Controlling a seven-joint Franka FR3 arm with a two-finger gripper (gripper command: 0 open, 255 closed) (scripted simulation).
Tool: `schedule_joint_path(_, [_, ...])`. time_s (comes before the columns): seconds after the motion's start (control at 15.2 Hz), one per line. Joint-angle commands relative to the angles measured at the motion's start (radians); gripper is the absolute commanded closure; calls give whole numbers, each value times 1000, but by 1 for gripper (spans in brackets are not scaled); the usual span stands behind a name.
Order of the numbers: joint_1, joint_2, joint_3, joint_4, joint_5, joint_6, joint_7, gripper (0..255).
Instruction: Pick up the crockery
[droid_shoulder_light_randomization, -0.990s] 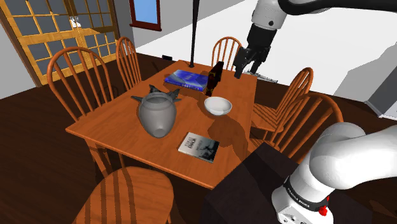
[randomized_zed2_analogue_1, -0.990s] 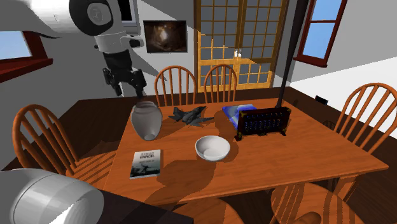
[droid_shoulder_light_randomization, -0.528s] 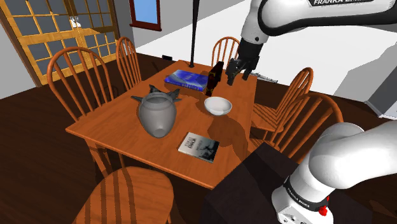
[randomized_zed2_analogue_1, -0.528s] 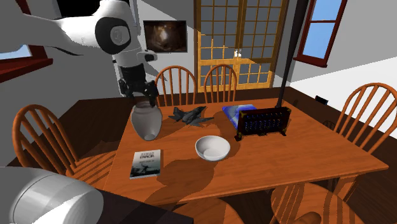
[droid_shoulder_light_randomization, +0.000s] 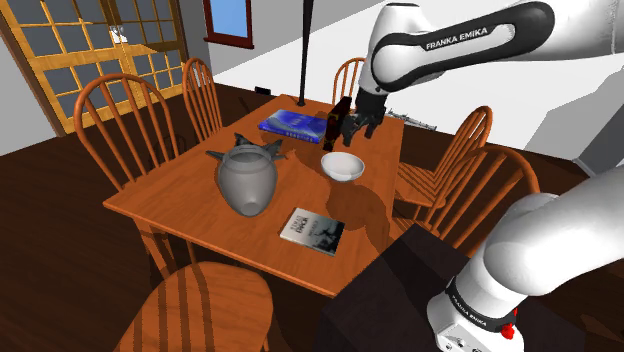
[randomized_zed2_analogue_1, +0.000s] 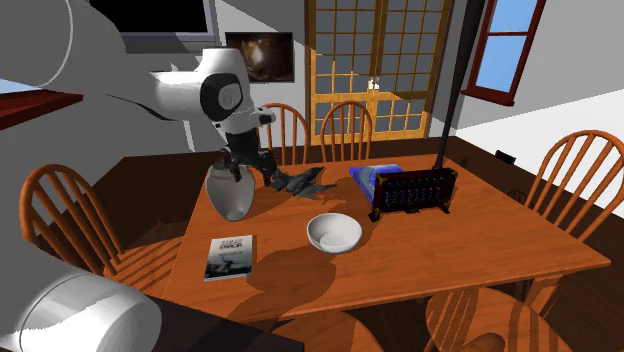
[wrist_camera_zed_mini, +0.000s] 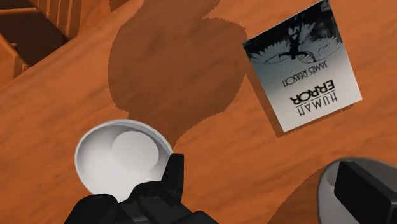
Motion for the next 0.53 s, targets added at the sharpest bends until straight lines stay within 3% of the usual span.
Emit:
schedule_joint_path(0.0, [-7, 77, -13, 16, -7, 63, -15, 0])
schedule_joint_path(0.46, [-27, 332, -49, 96, -15, 242, -63, 0])
